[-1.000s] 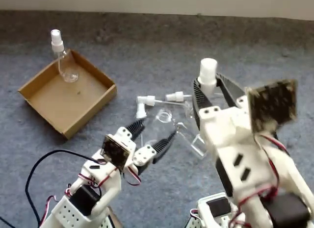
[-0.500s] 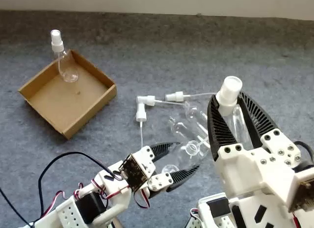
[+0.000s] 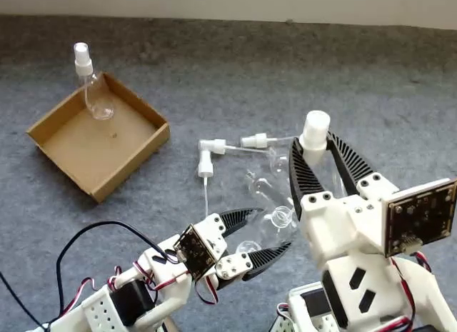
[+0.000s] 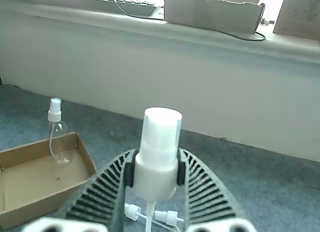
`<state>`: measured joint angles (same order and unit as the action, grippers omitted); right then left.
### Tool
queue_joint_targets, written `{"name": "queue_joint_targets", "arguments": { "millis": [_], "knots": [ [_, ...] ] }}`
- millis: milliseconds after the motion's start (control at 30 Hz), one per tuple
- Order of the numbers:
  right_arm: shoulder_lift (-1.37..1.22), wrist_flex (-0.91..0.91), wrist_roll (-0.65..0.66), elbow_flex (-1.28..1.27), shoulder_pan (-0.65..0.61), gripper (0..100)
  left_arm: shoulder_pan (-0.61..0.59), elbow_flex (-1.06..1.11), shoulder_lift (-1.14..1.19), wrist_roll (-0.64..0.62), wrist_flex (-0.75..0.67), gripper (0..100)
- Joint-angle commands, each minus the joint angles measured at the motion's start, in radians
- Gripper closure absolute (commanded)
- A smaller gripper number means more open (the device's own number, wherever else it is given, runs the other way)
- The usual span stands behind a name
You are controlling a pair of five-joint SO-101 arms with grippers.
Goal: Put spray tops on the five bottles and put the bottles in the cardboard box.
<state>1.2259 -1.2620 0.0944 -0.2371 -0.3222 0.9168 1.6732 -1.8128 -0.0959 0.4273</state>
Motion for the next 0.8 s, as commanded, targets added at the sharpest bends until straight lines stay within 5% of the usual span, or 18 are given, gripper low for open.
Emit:
{"name": "queue_joint_targets", "arguments": {
  "millis": [0, 767],
  "knots": [
    [0.001, 0.036, -0.011, -0.004, 0.007, 98.6, 0.013, 0.022, -0.01, 0.011, -0.006, 96],
    [0.185, -0.024, -0.098, -0.202, -0.081, 98.6, -0.031, 0.022, -0.01, 0.009, -0.18, 96]
  ]
}}
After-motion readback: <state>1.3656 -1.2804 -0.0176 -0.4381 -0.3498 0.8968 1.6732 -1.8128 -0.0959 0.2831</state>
